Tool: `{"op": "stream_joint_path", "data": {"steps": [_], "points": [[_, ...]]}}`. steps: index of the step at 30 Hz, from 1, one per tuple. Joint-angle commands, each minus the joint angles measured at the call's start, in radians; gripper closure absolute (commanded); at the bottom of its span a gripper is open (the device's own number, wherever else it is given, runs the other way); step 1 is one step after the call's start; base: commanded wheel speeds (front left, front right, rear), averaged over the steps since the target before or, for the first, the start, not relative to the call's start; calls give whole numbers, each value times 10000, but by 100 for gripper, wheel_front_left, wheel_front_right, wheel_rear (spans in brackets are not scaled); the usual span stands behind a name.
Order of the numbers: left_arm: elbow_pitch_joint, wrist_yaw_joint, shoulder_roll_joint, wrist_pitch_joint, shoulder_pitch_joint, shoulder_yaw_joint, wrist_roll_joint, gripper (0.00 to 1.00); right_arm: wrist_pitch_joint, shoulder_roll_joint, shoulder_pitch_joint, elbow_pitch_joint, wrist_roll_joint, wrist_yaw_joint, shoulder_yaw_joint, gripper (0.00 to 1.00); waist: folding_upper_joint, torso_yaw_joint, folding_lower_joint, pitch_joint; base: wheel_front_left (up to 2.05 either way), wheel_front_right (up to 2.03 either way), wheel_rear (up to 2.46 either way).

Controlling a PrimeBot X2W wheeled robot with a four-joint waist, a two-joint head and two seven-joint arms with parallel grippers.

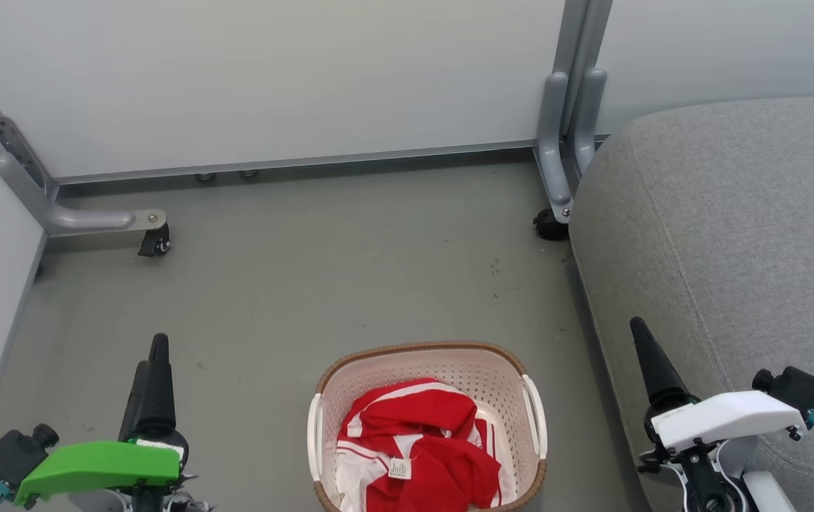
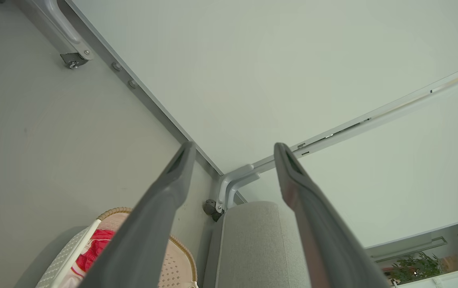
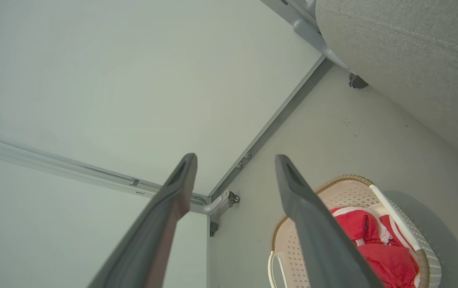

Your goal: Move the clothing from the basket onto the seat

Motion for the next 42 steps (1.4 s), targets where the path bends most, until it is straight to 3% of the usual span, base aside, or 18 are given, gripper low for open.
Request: {"op": "stream_joint_path", "data": {"steps": [1,14,42], "points": [[-257,-3,29,-116,21,-61,468,0,-127,-49,-60,-254,-568,5,86,0,0,3,0,-8,0,0,0],[-775,98,53,-614,354,-598,3114,0,-625,-107,275,-623,-3419,6,605,0,0,-3,0,-118,0,0,0],[-1231,601,426,-1443,940,-1611,6750,0,-1458,0,615,-1072,-6976,7,1162,0,0,-156,0,-280,0,0,0]]}}
